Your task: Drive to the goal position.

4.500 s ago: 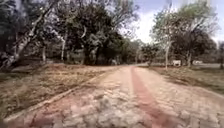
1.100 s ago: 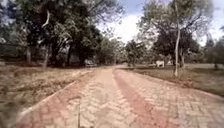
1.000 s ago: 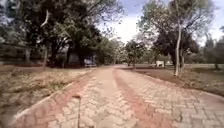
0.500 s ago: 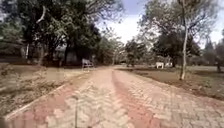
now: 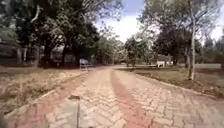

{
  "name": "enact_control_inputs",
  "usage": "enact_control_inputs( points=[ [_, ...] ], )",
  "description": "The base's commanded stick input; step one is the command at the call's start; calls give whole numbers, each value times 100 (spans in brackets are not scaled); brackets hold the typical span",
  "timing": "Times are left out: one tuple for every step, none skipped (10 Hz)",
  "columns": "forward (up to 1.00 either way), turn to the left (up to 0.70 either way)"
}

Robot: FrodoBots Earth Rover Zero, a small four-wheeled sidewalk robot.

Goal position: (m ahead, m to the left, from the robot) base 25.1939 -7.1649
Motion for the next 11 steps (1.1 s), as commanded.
enact_control_inputs(
  points=[
    [85, 0],
    [85, 0],
    [85, 0],
    [85, 0],
    [85, 0],
    [85, 0],
    [85, 0],
    [85, 0],
    [85, 0],
    [85, 0],
    [85, 0]
  ],
)
